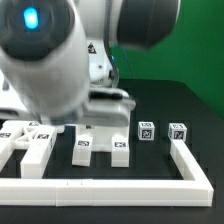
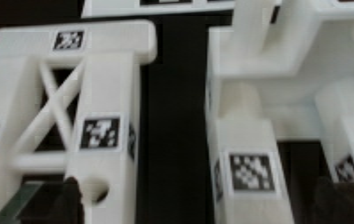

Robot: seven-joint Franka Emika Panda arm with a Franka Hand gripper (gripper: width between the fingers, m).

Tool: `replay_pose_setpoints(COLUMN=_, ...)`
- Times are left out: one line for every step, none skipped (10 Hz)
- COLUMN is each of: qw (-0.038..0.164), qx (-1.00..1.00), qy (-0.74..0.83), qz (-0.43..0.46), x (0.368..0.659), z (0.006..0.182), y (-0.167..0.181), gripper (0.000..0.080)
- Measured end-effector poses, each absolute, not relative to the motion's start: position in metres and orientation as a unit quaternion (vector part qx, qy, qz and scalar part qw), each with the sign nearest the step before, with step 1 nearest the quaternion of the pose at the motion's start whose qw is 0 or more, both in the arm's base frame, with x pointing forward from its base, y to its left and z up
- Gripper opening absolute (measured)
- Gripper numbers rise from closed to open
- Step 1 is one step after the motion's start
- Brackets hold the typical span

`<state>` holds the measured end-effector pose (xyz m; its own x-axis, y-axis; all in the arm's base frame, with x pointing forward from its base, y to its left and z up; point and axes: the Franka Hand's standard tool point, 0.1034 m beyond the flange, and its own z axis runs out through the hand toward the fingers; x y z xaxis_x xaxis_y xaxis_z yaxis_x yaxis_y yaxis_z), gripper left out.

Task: Assemble chair

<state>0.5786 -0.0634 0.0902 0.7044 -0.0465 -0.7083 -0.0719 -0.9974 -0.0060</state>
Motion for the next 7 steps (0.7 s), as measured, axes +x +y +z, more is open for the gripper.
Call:
replay_pose_setpoints(qw=0.023, qx=-0.944, qy=0.013, qz=0.329, x=0.591, z=0.101, y=-0.074, gripper=0.0649)
replay_pose_setpoints(qw=0.029, qx=-0.958, qy=0.004, qz=0.284, x=0.588, z=0.109, y=-0.086, gripper=0.0649)
replay_pose_setpoints(qw=0.032, qx=-0.966, qy=0.007, qz=0.256, x=0.577, z=0.106, y=-0.1, gripper=0.0649)
replay_pose_setpoints(qw=0.033, qx=-0.973, qy=0.007, qz=0.23, x=0.57, z=0.098, y=-0.113, gripper=0.0649)
replay_pose_setpoints(qw=0.033, qx=-0.983, qy=0.008, qz=0.181, x=0.569, z=0.088, y=-0.122, gripper=0.0649)
replay_pose_setpoints(qw=0.035, qx=-0.986, qy=0.021, qz=0.159, x=0.559, z=0.077, y=-0.122, gripper=0.0649)
replay_pose_setpoints(qw=0.036, qx=-0.992, qy=0.034, qz=0.12, x=0.56, z=0.066, y=-0.122, gripper=0.0649)
